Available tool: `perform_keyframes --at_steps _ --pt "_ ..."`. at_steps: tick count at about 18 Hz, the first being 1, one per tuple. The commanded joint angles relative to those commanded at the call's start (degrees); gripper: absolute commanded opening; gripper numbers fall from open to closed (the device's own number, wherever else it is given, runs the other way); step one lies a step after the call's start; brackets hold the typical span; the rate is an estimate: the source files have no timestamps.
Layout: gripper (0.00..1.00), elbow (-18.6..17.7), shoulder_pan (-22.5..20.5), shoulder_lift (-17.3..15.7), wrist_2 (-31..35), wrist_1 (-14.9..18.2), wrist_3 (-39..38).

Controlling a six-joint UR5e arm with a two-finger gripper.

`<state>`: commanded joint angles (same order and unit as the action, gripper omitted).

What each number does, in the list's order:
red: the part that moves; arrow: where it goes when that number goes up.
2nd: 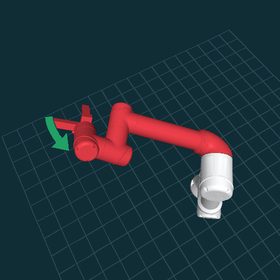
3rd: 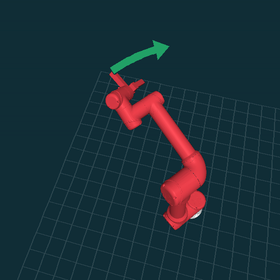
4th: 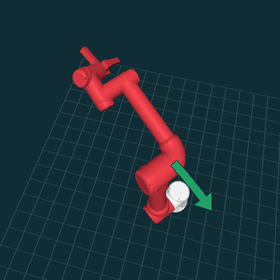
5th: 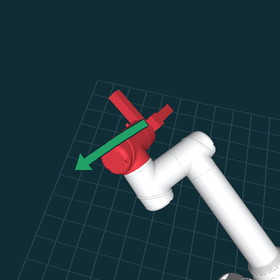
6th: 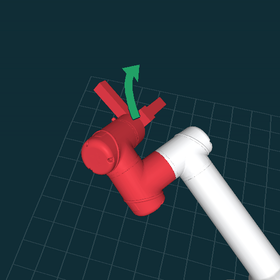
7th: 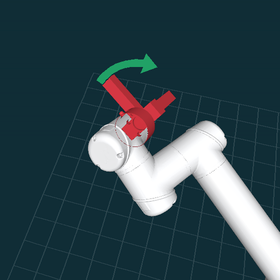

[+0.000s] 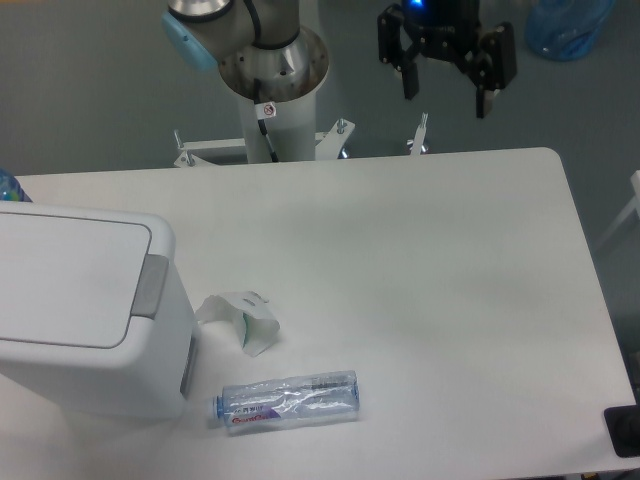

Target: Open the trash can

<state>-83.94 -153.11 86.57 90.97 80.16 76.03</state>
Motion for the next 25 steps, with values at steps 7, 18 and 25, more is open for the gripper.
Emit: perform_keyframes --at_steps 7,18,25 --pt "1.00 0.0 0.3 0.5 -0.3 -1.3 -2.5" --pt "1.00 -0.3 8.0 4.4 -5.3 -14.3 -45.5" --pt "1.00 0.1 15.6 8.6 -11.4 -16.3 -59.2"
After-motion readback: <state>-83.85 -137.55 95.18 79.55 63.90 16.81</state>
